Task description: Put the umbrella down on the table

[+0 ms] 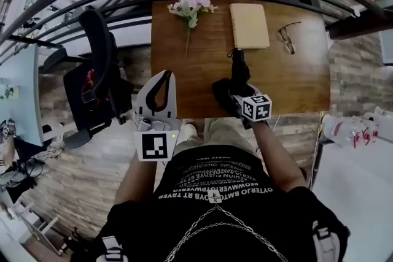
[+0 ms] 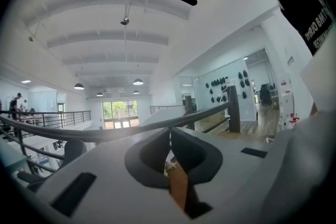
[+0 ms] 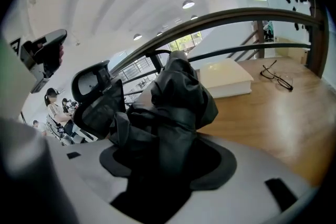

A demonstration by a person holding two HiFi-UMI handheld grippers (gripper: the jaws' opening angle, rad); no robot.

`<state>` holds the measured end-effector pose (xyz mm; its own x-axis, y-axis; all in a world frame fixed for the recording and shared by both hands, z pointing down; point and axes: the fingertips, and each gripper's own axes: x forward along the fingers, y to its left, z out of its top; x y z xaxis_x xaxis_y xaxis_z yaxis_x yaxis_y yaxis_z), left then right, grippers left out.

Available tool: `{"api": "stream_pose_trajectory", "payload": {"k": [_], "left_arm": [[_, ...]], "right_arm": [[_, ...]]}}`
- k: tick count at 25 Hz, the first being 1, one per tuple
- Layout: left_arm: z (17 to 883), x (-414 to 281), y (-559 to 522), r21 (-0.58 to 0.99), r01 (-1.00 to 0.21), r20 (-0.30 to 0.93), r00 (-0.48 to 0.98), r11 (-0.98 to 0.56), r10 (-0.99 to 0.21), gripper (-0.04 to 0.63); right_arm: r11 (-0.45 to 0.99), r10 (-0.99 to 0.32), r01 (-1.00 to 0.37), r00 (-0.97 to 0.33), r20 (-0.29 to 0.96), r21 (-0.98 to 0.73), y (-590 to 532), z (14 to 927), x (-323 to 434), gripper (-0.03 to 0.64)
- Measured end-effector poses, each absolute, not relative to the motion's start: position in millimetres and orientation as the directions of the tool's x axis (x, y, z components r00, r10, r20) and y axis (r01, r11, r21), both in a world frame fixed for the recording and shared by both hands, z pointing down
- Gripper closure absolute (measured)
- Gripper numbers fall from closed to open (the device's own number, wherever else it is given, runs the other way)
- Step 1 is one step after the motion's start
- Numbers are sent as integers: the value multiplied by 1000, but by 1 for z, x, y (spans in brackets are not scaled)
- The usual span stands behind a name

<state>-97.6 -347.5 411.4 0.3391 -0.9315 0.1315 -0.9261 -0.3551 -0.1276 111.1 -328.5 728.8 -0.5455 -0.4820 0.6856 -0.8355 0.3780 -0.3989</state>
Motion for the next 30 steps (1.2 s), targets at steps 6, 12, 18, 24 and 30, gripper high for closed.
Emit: {"api": "stream_pose_trajectory", "payload": {"k": [6,12,18,24,30], "left_arm": [[416,-93,-344,-135,-919,134,354,-371,-926,563],[425,-97,-335,-123,-923,146,345,-363,-927,563],[420,-106,-329,-120,-928,136,336,-352,-932,563],[405,-115,-321,-98,-938,109,323,-333,-940,563],[380,-123,-309,-115,-940,62,314,-320,-947,563]], "right_arm": [[347,-442,-856,-510,738,-383,-326,764,112,342],[291,-410,-886,-455,790,-360,-324,790,119,339],[295,-347,-881,-460,817,-371,-327,799,109,267],[378,-380,-875,-446,811,-304,-323,775,113,253],[413,-504,-876,-449,738,-250,-322,721,126,253]]}}
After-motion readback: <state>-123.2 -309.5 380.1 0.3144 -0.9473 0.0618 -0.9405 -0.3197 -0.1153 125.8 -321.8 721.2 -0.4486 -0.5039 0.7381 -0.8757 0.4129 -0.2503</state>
